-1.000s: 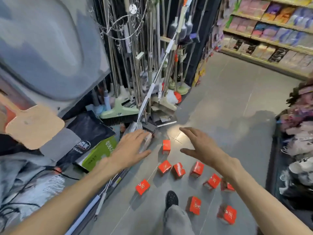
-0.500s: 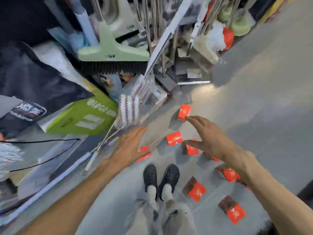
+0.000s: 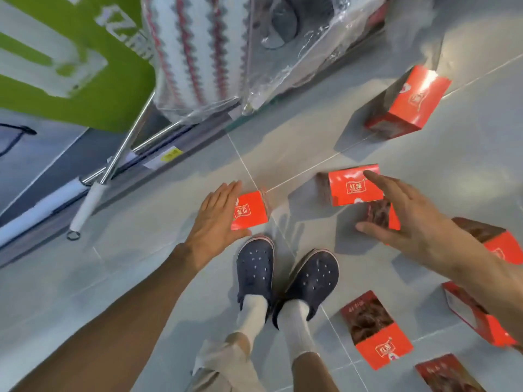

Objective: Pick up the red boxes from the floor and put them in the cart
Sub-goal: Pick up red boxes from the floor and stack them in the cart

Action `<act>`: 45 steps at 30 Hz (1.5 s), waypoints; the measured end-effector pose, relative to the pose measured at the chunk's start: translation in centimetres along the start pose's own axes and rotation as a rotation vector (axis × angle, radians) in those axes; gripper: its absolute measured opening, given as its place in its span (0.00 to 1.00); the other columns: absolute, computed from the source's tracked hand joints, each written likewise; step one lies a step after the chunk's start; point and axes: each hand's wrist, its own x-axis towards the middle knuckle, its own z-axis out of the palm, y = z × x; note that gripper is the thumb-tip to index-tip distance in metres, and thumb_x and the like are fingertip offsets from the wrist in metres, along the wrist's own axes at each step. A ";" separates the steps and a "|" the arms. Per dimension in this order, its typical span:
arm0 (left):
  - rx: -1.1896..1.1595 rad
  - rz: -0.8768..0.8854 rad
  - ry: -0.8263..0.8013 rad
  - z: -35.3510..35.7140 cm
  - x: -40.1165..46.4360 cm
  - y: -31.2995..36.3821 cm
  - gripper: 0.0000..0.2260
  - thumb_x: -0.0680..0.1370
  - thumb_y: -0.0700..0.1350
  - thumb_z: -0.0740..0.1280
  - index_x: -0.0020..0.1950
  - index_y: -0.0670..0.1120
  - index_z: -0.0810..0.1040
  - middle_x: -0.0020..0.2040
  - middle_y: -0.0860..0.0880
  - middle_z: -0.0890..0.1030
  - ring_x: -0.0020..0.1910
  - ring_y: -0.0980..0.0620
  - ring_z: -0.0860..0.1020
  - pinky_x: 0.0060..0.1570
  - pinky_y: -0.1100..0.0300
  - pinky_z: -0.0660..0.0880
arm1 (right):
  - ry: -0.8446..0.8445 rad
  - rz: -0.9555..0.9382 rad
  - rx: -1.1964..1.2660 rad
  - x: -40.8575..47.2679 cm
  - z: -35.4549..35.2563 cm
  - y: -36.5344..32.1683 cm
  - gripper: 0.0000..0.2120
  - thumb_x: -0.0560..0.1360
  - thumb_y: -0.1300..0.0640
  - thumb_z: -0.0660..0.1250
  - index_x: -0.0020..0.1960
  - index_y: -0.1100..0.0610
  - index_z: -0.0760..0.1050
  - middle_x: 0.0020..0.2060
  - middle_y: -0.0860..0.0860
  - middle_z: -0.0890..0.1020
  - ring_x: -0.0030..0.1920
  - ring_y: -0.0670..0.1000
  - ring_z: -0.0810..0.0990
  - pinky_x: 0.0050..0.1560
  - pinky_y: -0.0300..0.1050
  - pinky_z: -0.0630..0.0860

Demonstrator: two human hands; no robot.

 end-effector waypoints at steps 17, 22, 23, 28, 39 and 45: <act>-0.042 0.116 0.037 -2.5 1.6 1.7 0.46 0.66 0.64 0.76 0.77 0.52 0.59 0.69 0.49 0.72 0.63 0.46 0.72 0.60 0.50 0.67 | -0.033 0.013 -0.181 6.2 2.7 3.6 0.43 0.72 0.37 0.69 0.78 0.52 0.54 0.76 0.55 0.60 0.77 0.55 0.54 0.74 0.60 0.58; -0.057 0.093 0.029 -0.8 3.0 0.9 0.48 0.64 0.66 0.76 0.77 0.52 0.59 0.69 0.49 0.73 0.63 0.47 0.72 0.60 0.50 0.67 | -0.143 -0.069 -0.382 9.7 5.5 8.3 0.50 0.66 0.39 0.75 0.78 0.49 0.51 0.77 0.53 0.57 0.78 0.55 0.50 0.75 0.59 0.56; -0.057 0.095 0.027 -0.3 3.3 0.7 0.48 0.64 0.67 0.75 0.77 0.52 0.59 0.69 0.49 0.73 0.63 0.47 0.72 0.61 0.51 0.67 | -0.139 -0.107 -0.399 10.1 5.7 9.0 0.50 0.65 0.39 0.75 0.78 0.50 0.52 0.76 0.53 0.60 0.77 0.55 0.54 0.74 0.57 0.57; -0.063 0.121 0.032 0.7 3.9 0.3 0.46 0.66 0.64 0.77 0.77 0.53 0.60 0.69 0.51 0.73 0.64 0.49 0.70 0.61 0.54 0.64 | -0.023 -0.125 -0.320 10.3 5.9 9.5 0.43 0.64 0.40 0.75 0.72 0.55 0.63 0.65 0.53 0.73 0.65 0.56 0.70 0.67 0.50 0.68; -0.125 0.178 0.157 -13.9 -0.2 8.0 0.44 0.67 0.66 0.75 0.77 0.56 0.58 0.68 0.55 0.71 0.62 0.52 0.71 0.60 0.57 0.64 | 0.207 -0.033 -0.075 3.2 -6.9 -2.2 0.42 0.67 0.35 0.73 0.73 0.53 0.63 0.64 0.50 0.73 0.62 0.52 0.68 0.63 0.47 0.68; -0.140 0.216 0.293 -28.3 -7.4 13.8 0.42 0.69 0.69 0.70 0.78 0.53 0.60 0.69 0.54 0.71 0.66 0.50 0.71 0.65 0.51 0.66 | 0.366 -0.072 -0.048 -3.7 -19.7 -14.6 0.42 0.65 0.34 0.73 0.72 0.52 0.65 0.59 0.47 0.73 0.58 0.48 0.67 0.62 0.44 0.66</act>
